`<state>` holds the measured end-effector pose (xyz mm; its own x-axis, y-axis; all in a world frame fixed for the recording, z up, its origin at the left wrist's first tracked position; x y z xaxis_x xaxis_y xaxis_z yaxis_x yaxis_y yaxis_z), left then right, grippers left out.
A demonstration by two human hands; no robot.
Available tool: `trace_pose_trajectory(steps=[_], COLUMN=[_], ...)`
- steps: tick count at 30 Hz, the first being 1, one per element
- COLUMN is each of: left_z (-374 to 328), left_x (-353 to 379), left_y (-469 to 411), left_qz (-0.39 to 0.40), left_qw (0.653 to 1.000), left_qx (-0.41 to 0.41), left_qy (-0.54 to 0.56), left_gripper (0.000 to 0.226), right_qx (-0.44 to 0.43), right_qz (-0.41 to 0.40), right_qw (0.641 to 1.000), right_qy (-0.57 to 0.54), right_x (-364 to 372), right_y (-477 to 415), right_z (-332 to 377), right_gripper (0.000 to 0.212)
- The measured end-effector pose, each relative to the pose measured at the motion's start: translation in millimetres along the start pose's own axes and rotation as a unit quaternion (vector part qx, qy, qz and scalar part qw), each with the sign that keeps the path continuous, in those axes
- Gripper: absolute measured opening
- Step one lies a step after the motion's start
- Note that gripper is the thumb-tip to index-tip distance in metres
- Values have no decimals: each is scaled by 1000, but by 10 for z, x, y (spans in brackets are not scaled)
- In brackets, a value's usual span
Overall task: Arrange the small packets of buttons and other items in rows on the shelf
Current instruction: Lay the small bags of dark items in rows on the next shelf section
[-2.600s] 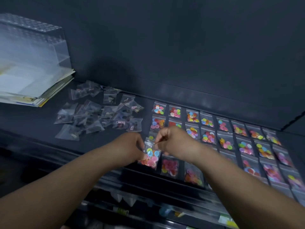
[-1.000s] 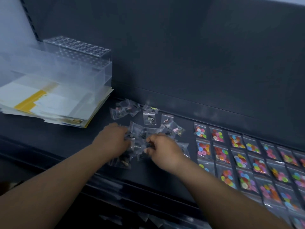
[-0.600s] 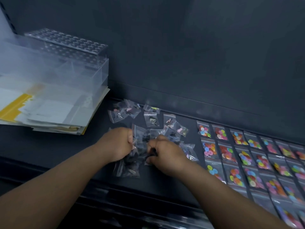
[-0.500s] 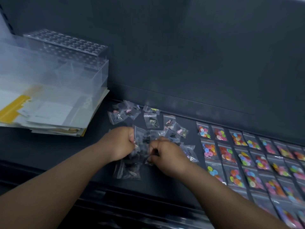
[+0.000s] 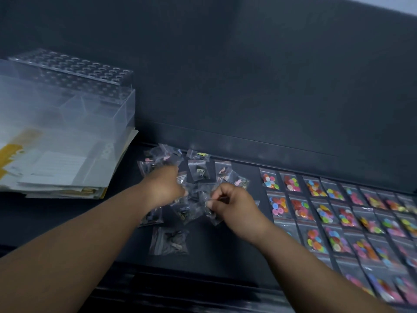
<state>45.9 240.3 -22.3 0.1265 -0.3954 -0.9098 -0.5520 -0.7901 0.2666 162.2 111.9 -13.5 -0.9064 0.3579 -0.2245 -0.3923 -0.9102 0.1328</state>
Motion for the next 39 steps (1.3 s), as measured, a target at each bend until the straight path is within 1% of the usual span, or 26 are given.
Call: trace_pose_trajectory(steps=[2, 5, 9, 12, 14, 16, 20, 22, 26, 29, 31, 33, 36, 37, 39], left_z=[14, -12, -42, -172, -367, -603, -1121, -1415, -2113, -2677, -3049, -3403, -3846, -3981, -4234], left_x=[75, 95, -3, -183, -258, -265, -127, -2, 382, 712, 939, 1171, 1468, 1548, 1669], left_y=[-35, -52, -34, 66, 179, 298, 516, 644, 996, 1298, 1490, 1666, 1896, 1968, 2092], left_qz=[26, 21, 3, -9, -1, 9, 45, 78, 156, 191, 203, 207, 200, 201, 202], left_qw=[1000, 998, 990, 978, 965, 956, 939, 923, 895, 884, 882, 882, 881, 879, 875], left_qx=[-12, -13, 2, 29, 49, 60, 72, 83, 116, 127, 131, 134, 124, 123, 124], left_qy=[9, 60, 140, 208, 258, 286, 335, 366, 401, 408, 404, 402, 410, 415, 422], left_gripper=[40, 14, 9, 13, 13, 13, 16, 21, 25, 25, 25, 24, 24, 25, 25], right_qx=[13, 35, 67, 68, 60, 50, 40, 34, 44, 54, 55, 52, 59, 65, 67], right_qz=[-7, -24, -39, -52, -56, -57, -64, -79, -129, -179, -200, -193, -191, -196, -203], right_qw=[1000, 996, 979, 963, 956, 953, 947, 942, 935, 925, 919, 911, 898, 898, 915], right_qy=[-23, -84, -191, -254, -282, -294, -312, -323, -327, -332, -337, -361, -392, -388, -341], right_x=[-26, -43, -87, -172, -252, -354, -684, -934, -1573, -2138, -2495, -2770, -3121, -3238, -3482], right_y=[10, 28, 99, 159, 209, 290, 542, 721, 1244, 1713, 2018, 2300, 2704, 2834, 3059], right_z=[-16, -43, -25, 9, 38, 73, 90, 48, -157, -337, -457, -560, -749, -809, -880], right_gripper=[23, 24, 24, 24, 32, 35, 20, 20, 26, 24, 20, 14, 17, 19, 20])
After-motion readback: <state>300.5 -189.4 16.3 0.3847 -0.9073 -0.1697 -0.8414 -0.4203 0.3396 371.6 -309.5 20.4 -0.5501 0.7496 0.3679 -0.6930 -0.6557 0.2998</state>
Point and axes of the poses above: each hand's wrist, its own y-axis away from the middle knuckle, its own x-axis out of the palm, z = x × y, the point moved 8 cm from there along -y, towards the middle knuckle, and after that the axes turned 15 degrees about -y, right-handed, at the moved point
